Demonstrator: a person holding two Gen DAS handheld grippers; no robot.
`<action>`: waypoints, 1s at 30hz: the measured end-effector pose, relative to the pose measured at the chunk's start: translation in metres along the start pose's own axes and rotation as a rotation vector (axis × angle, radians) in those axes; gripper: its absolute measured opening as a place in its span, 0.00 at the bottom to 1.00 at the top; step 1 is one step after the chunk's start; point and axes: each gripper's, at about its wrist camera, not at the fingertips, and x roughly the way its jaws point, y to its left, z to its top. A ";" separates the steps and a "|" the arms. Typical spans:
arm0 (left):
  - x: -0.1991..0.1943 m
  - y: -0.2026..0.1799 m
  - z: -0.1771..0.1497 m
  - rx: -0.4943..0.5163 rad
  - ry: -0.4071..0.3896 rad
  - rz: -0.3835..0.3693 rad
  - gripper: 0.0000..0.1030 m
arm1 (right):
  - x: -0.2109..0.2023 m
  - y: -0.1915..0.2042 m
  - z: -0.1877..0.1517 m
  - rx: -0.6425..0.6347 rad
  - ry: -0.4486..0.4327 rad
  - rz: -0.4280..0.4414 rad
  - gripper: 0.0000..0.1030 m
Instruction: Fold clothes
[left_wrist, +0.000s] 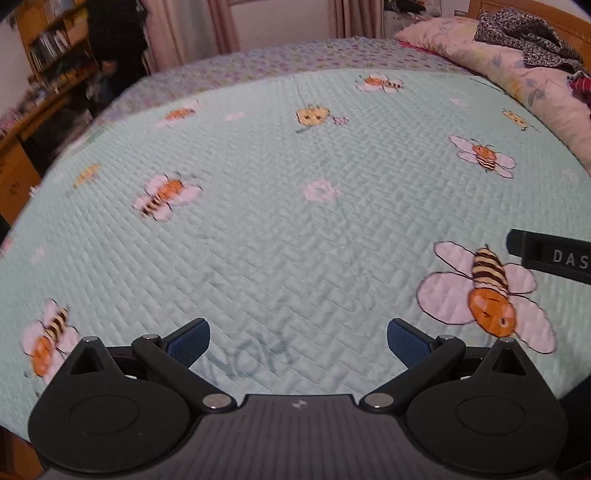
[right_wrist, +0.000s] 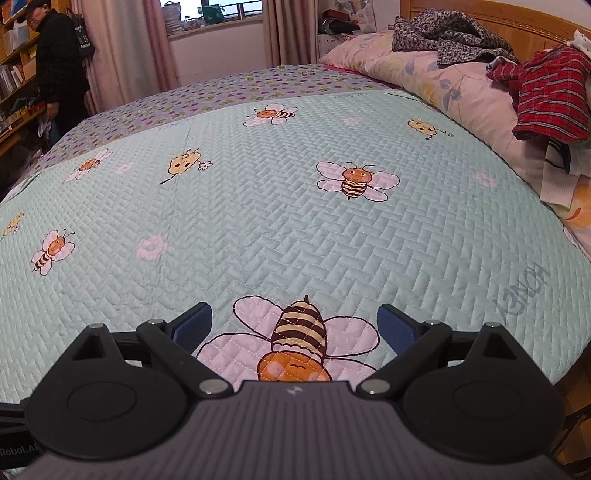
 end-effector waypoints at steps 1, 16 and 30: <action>0.001 0.001 0.000 -0.004 0.003 0.000 0.99 | 0.000 0.000 0.000 -0.001 -0.001 0.000 0.93; -0.001 0.001 0.000 0.065 -0.036 0.093 0.99 | 0.006 0.013 -0.001 -0.039 0.023 -0.001 0.93; 0.008 0.005 -0.004 0.010 -0.005 0.009 0.99 | 0.016 0.016 -0.001 -0.043 0.053 -0.004 0.93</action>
